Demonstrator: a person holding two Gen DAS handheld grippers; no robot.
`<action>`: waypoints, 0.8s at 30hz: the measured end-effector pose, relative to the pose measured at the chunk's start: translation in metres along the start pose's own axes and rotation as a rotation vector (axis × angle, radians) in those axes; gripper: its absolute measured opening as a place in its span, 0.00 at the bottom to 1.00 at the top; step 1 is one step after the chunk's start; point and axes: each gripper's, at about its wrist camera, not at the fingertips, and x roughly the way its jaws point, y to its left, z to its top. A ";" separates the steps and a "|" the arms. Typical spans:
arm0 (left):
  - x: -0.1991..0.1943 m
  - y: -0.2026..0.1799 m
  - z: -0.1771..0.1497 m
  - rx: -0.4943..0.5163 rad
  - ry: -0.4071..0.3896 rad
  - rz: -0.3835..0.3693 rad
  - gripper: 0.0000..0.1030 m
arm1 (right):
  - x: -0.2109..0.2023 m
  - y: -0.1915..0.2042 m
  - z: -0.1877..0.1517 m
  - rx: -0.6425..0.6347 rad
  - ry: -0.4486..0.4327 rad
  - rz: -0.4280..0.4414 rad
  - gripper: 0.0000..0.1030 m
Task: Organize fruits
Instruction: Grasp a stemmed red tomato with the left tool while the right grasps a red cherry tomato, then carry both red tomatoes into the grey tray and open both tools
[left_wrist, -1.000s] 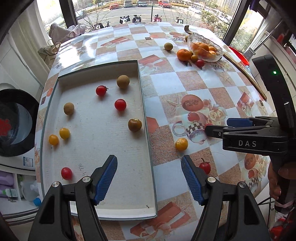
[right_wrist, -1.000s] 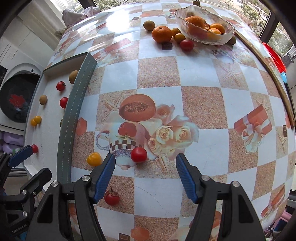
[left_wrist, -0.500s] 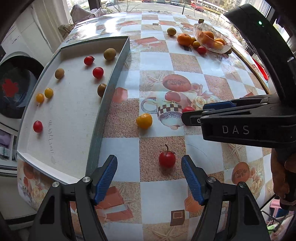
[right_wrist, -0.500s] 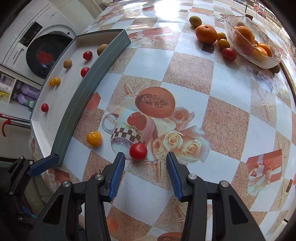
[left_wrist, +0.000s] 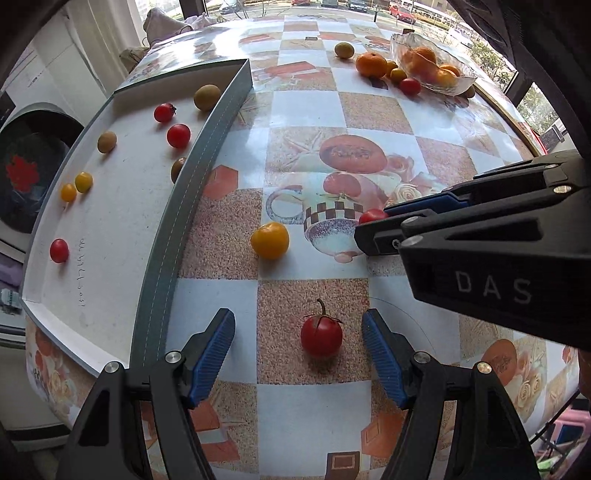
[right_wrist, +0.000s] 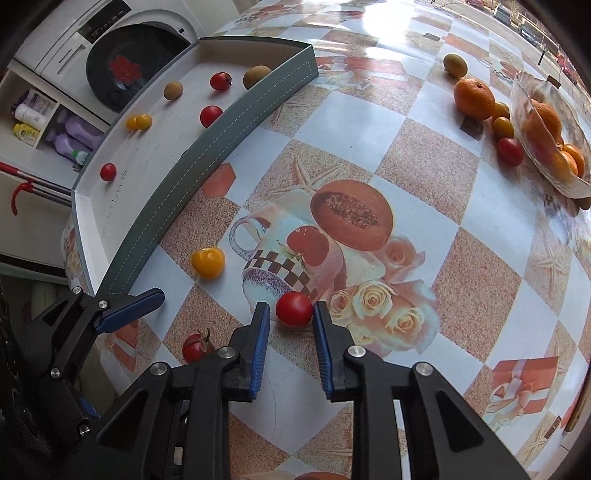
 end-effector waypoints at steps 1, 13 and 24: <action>0.001 -0.001 0.001 0.007 0.002 0.004 0.68 | -0.003 -0.004 -0.003 0.009 0.001 0.003 0.21; -0.001 -0.005 0.013 0.020 0.014 -0.096 0.19 | -0.015 -0.032 -0.013 0.137 -0.003 0.049 0.20; -0.026 0.017 0.027 -0.077 0.004 -0.176 0.19 | -0.036 -0.049 -0.023 0.209 -0.041 0.078 0.20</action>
